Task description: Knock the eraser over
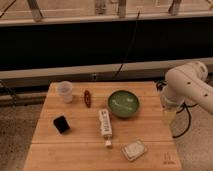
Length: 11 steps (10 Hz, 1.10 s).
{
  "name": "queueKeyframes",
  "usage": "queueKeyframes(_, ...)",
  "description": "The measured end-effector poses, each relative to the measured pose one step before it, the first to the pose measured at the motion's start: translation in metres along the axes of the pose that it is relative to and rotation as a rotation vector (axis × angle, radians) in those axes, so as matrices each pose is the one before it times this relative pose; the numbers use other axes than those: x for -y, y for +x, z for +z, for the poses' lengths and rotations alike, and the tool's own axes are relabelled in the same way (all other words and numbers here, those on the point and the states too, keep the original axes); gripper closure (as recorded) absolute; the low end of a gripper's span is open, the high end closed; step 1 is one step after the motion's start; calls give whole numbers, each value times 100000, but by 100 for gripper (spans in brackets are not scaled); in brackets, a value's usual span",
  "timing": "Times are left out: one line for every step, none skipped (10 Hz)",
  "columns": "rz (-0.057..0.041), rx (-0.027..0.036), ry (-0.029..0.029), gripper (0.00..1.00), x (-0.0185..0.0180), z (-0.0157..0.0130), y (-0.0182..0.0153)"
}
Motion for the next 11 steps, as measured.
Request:
queueKeyframes(-5,0,1,20,1,3,3)
queueKeyframes(-52,-34,-26,20,-10,11,-13)
queueKeyframes(-1187,-1048,110,20,-116,83,-261)
queueKeyframes(-1805,-529,279,20,40,123,-848)
queueKeyframes(-1756,-715,344,20,72,85,-1082)
queueKeyframes(-2702,-821,419,20,206,92,-1848)
queueKeyframes(-1734,-877,266,20,33,80,-858)
queueKeyframes(-1865,-1017,370,20,38,154,-432)
queueKeyframes(-1921,-667,405,20,82,97,-721)
queueKeyframes(-2801,-842,419,20,135,129,-1269)
queueKeyframes(-2129,-698,357,20,98,59,-1025)
